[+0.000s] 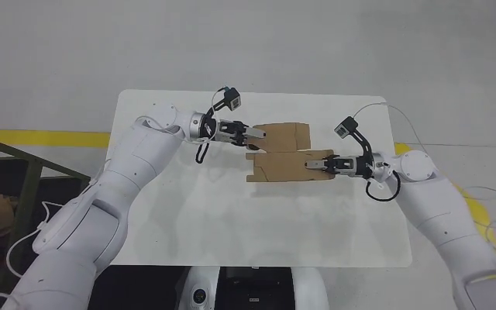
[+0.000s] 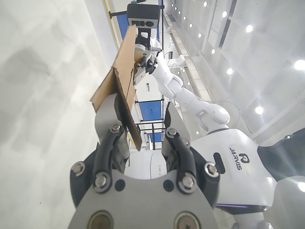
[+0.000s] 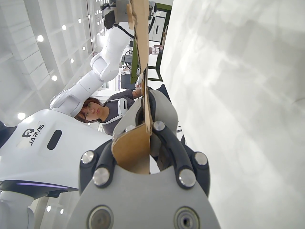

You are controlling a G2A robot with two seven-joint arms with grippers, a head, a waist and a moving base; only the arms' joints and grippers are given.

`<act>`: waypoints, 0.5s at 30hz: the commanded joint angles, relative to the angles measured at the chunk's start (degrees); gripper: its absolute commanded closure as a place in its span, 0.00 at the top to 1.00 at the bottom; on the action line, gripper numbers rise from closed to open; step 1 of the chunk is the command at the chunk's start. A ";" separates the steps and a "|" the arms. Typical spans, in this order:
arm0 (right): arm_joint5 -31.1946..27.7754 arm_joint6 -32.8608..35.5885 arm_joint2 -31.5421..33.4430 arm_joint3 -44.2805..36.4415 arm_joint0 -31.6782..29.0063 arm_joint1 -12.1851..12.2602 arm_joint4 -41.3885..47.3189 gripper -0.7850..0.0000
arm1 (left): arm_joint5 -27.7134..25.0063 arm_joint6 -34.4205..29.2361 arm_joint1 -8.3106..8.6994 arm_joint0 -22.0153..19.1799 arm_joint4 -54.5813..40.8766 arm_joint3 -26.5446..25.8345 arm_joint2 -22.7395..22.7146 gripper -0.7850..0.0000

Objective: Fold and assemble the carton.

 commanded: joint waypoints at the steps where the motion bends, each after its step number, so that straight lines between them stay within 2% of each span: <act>1: -0.14 -0.15 -0.04 -0.12 -0.06 0.05 -0.28 0.00 | 0.17 -0.17 -0.13 0.02 -0.06 0.40 -0.05 0.42; 10: -0.28 -0.28 -0.32 -0.66 -0.03 0.25 -1.01 0.00 | 0.67 -0.67 -0.73 -0.01 -0.45 1.67 -0.32 0.38; 15: -0.51 -0.52 -0.53 -0.62 0.04 0.29 -1.13 0.00 | 0.96 -0.95 -1.01 -0.01 -0.45 2.18 -0.53 0.25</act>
